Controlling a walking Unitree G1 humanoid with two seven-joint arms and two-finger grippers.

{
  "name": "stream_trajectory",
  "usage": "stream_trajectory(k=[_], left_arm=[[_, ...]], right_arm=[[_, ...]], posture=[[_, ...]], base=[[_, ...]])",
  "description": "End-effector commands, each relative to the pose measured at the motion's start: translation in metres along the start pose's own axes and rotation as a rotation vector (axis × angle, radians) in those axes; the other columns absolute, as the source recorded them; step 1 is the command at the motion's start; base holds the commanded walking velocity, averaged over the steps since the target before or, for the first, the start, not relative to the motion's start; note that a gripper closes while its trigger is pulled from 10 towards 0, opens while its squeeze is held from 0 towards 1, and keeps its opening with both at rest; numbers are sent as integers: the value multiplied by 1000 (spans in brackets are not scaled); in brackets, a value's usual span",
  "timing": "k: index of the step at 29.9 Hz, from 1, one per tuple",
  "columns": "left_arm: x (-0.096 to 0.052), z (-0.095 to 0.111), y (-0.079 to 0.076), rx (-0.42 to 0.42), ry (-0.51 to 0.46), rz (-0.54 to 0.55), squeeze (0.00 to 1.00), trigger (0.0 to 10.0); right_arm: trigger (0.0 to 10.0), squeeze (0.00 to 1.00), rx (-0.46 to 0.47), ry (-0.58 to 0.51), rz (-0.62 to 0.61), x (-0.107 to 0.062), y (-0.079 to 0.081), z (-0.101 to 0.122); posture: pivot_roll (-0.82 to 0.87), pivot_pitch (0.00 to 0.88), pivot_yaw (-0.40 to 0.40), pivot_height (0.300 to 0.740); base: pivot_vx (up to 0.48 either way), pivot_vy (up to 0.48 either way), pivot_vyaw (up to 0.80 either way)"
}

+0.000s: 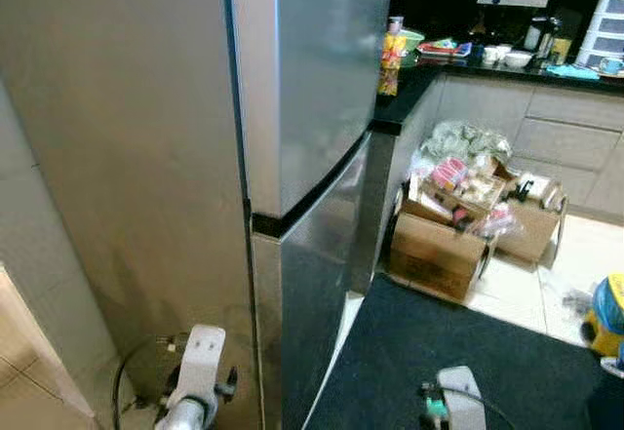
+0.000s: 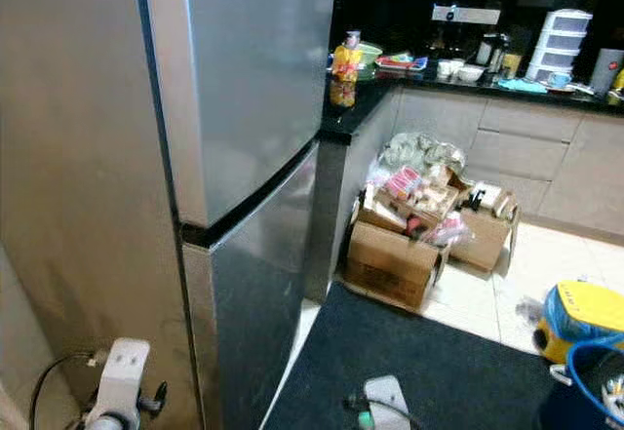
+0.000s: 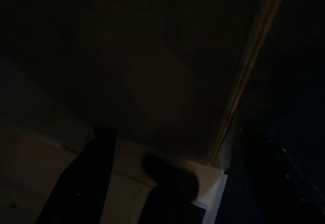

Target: Restocking fridge

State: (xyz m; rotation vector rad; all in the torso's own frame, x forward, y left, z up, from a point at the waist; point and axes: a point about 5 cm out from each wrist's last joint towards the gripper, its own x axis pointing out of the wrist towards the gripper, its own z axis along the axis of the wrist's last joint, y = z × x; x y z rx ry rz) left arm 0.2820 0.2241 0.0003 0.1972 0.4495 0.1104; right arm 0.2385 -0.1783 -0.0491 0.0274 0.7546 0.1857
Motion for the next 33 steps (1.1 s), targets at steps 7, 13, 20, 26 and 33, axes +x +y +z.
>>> stream_trajectory(k=[7, 13, 20, 26, 33], left_arm=[[-1, 4, -15, 43, -43, -86, 0, 10000], [2, 10, -12, 45, -45, -67, 0, 10000], [4, 14, -8, 28, -38, -56, 0, 10000], [9, 29, 6, 24, -73, 3, 0, 10000], [12, 39, 17, 4, -96, -17, 0, 10000]], right_arm=[[10000, 0, 2, -16, -51, -7, -23, 2], [10000, 0, 16, -20, -120, -9, -34, 5], [10000, 0, 70, -63, -127, -6, -23, 4], [10000, 0, 63, -71, -119, -5, -18, 4], [10000, 0, 50, -78, -120, -2, -13, 8]], posture=[[15, 144, -53, 740], [37, 84, -67, 740], [-2, 58, -12, 740], [26, 0, -24, 740], [34, 0, -5, 740]], base=[[0, 0, 0], [0, 0, 0], [0, 0, 0], [0, 0, 0], [0, 0, 0]])
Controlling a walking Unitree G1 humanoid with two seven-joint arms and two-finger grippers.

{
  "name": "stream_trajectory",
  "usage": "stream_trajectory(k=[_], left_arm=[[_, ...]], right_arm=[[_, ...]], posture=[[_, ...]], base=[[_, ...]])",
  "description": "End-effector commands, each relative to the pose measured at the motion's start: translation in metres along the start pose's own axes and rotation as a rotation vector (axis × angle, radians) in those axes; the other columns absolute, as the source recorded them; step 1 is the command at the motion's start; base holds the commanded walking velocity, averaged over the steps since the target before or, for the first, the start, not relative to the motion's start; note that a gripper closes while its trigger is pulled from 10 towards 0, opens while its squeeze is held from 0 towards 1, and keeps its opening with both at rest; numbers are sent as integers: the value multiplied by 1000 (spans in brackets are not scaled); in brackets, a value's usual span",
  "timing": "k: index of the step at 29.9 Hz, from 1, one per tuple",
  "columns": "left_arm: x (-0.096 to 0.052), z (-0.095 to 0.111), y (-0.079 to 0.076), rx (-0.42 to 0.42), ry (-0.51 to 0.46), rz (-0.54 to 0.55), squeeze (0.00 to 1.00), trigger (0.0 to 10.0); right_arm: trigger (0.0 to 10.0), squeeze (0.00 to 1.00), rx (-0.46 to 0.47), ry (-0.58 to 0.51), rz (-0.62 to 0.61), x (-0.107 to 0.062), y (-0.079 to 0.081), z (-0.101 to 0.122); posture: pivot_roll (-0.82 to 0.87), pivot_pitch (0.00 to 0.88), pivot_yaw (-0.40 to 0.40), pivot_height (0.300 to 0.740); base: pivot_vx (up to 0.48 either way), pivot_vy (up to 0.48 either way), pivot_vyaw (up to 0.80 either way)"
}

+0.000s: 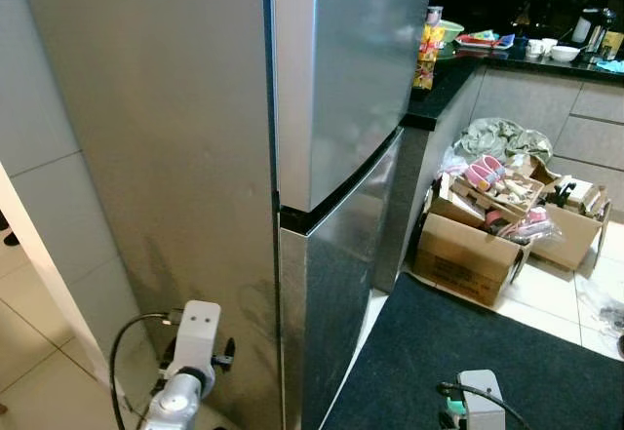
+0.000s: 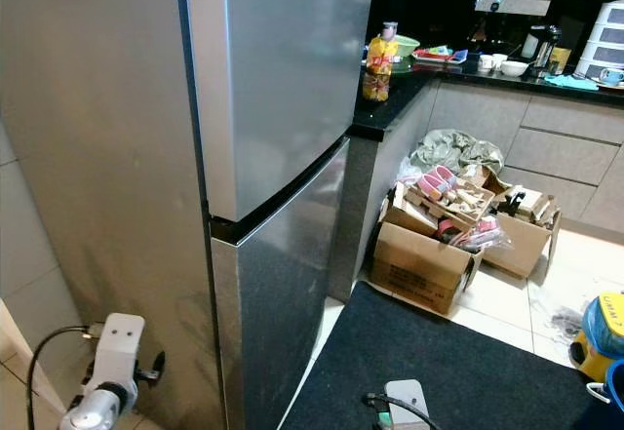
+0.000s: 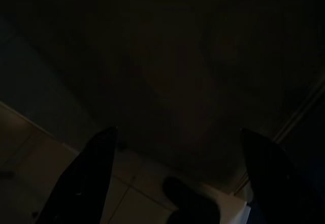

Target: Restocking fridge

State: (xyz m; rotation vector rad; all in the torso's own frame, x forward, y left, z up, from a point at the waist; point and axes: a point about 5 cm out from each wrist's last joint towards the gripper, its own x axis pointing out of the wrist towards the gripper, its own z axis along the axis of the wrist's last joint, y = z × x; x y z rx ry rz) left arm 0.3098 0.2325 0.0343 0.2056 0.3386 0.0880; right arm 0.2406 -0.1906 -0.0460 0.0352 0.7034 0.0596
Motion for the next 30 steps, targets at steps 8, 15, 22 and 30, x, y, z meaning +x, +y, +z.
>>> stream_trajectory(k=[8, 15, 22, 30], left_arm=[[0, 4, -13, -54, -37, -132, 0, 2745], [0, 10, -18, -35, -74, -164, 0, 0], [3, 26, -27, -17, -137, -229, 0, 10000], [8, 48, -36, 70, -208, -290, 0, 10000]], right_arm=[[10000, 0, -19, -40, -26, -1, -13, 9], [10000, 0, -16, -38, -46, -4, -21, 6], [10000, 0, -17, -36, -63, -8, -27, 0], [10000, 0, -1, -49, -82, -10, -33, -1]], posture=[[-9, 6, -5, 740], [-19, 23, 2, 740], [-33, 66, 10, 740], [-37, 74, 23, 740]], base=[[0, 0, 0], [0, 0, 0], [0, 0, 0], [0, 0, 0]])
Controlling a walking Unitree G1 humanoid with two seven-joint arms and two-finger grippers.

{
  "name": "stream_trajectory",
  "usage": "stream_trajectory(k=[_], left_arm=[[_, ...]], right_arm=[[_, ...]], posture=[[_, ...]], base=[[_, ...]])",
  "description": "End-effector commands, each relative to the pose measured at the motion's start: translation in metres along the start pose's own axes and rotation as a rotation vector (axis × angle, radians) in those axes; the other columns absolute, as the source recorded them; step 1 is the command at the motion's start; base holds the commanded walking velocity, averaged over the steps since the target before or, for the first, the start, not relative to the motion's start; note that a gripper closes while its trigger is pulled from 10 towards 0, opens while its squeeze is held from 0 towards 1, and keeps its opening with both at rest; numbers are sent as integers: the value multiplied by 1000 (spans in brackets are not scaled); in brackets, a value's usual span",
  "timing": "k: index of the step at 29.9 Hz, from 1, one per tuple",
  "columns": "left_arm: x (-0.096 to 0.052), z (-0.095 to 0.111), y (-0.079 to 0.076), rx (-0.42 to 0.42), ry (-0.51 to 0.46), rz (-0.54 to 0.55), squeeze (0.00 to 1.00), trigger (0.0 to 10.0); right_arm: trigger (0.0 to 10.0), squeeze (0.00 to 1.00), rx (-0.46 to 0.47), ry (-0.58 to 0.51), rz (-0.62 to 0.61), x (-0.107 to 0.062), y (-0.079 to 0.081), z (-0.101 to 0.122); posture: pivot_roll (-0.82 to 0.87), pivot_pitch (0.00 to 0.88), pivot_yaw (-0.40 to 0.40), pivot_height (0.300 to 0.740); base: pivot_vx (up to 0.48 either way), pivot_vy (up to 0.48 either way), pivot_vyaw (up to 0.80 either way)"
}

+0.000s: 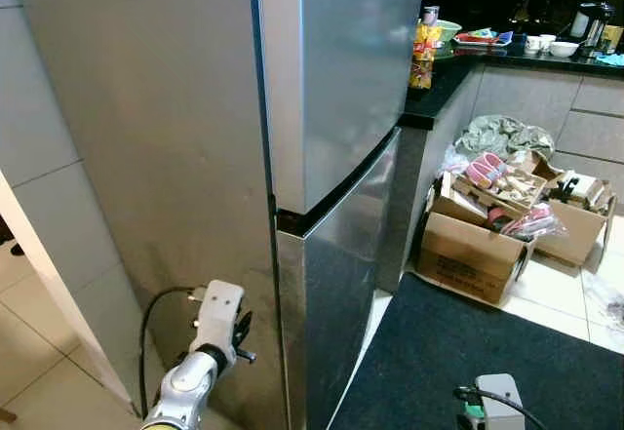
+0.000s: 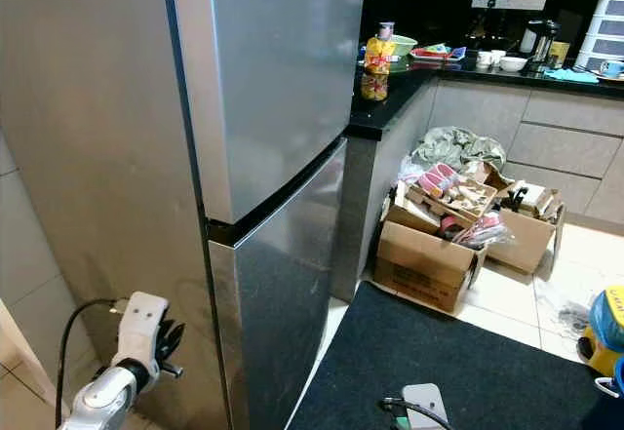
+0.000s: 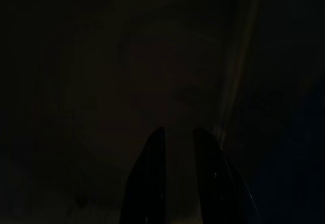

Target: Restocking fridge

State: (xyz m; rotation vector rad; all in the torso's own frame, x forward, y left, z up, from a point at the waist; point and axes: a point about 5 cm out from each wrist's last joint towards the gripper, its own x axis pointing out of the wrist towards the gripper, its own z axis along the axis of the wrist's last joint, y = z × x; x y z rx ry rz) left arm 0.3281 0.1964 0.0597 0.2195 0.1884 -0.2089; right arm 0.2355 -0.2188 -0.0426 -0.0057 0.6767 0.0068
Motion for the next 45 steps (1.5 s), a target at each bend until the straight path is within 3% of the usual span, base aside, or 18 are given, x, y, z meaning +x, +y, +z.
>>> stream_trajectory(k=[1, 5, 9, 15, 31, 45], left_arm=[[6, 11, -3, 16, -28, -17, 0, 10000], [13, 22, -1, -10, -46, -12, 0, 10000], [20, 34, 0, 39, -64, -22, 0, 10000], [23, 40, 1, 39, -69, -8, 0, 10000], [33, 46, -18, 12, -53, -71, 0, 10000], [39, 59, -31, -83, -115, -134, 0, 10000]], right_arm=[[10000, 0, 21, -22, -20, -2, -5, 0], [10000, 0, 22, -26, -22, -3, -6, -1], [10000, 0, 20, -35, -28, -2, -6, 1], [10000, 0, 23, -48, -34, -2, -7, 3], [10000, 0, 15, -73, -44, -3, -10, 5], [10000, 0, 9, -82, -47, -6, -11, 2]], posture=[[-37, 74, 23, 740], [-39, 74, 26, 740], [-42, 73, 27, 740], [-53, 75, 34, 740], [-75, 96, 45, 740], [-98, 127, 52, 740]], base=[[0, 0, 0], [0, 0, 0], [0, 0, 0], [0, 0, 0], [0, 0, 0], [0, 0, 0]])
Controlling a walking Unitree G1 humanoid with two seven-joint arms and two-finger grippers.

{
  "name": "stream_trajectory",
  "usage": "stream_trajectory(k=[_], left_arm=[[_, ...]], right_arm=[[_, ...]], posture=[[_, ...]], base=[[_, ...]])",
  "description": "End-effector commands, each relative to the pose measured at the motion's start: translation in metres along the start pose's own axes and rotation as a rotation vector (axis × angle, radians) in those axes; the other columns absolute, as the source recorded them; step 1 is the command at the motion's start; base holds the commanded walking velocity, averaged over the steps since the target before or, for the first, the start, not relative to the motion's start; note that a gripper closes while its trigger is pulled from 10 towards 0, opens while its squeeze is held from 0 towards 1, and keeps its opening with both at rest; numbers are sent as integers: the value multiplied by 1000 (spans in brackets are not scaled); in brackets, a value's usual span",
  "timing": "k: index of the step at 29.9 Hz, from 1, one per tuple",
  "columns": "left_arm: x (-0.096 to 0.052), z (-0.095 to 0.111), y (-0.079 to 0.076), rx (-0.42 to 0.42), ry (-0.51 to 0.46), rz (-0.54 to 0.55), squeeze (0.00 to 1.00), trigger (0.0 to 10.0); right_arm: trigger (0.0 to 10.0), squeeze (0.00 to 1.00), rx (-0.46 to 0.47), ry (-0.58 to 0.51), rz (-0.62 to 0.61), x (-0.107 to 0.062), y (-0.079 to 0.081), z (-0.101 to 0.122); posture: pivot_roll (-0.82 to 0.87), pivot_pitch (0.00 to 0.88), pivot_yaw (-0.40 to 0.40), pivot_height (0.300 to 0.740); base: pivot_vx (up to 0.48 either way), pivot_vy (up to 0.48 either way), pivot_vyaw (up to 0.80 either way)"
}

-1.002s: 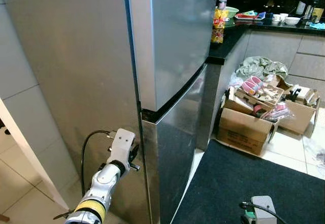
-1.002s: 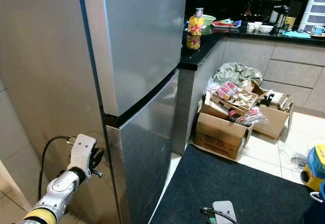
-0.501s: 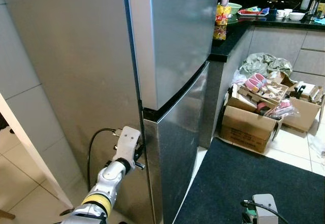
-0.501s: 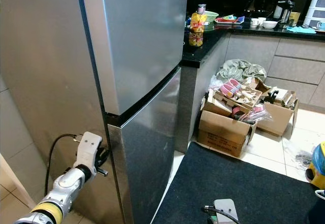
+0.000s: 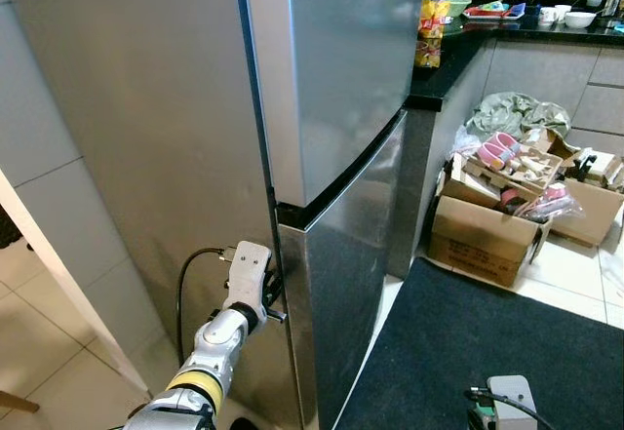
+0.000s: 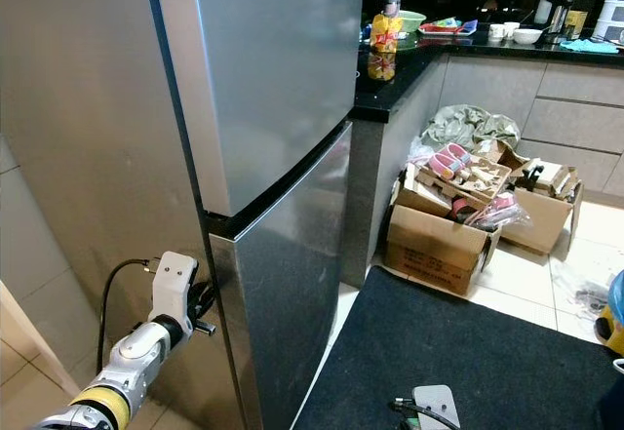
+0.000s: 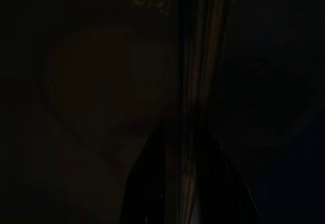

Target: Restocking fridge

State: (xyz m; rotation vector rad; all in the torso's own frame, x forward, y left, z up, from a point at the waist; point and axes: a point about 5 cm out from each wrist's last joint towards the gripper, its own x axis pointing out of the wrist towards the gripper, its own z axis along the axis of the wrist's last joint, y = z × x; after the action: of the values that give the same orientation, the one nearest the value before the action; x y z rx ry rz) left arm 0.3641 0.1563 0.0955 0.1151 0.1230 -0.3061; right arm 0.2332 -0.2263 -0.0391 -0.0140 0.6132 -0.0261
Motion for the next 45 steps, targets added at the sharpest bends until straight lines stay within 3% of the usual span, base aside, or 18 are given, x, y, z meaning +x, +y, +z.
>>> stream_trajectory(k=[1, 9, 19, 23, 29, 37, 45], left_arm=[[6, 9, -8, 4, -27, -37, 0, 10000], [9, 19, 7, 18, -17, 28, 0, 10000], [14, 41, 14, 55, -61, 15, 0, 10000], [17, 55, 21, 13, -95, 36, 0, 10000], [20, 61, 17, 17, -106, -9, 0, 10000], [20, 67, 22, 11, -129, 60, 0, 10000], [21, 65, 19, 17, -114, 50, 0, 10000]], right_arm=[[10000, 0, 6, -19, -14, -1, -4, 1], [10000, 0, -7, -41, -34, -3, -10, 4], [10000, 0, -20, -41, -48, -5, -13, 0], [10000, 0, -26, -48, -53, -5, -14, 2], [10000, 0, -28, -53, -55, -5, -13, 3], [10000, 0, -26, -58, -56, -5, -13, 3], [10000, 0, -27, -59, -58, -5, -14, 4]], posture=[[-98, 127, 52, 740], [-124, 149, 67, 740], [-126, 153, 65, 740], [-126, 155, 66, 740], [-123, 152, 68, 740], [-126, 149, 69, 740], [-127, 150, 68, 740]], base=[[0, 0, 0], [0, 0, 0], [0, 0, 0], [0, 0, 0], [0, 0, 0], [0, 0, 0], [0, 0, 0]])
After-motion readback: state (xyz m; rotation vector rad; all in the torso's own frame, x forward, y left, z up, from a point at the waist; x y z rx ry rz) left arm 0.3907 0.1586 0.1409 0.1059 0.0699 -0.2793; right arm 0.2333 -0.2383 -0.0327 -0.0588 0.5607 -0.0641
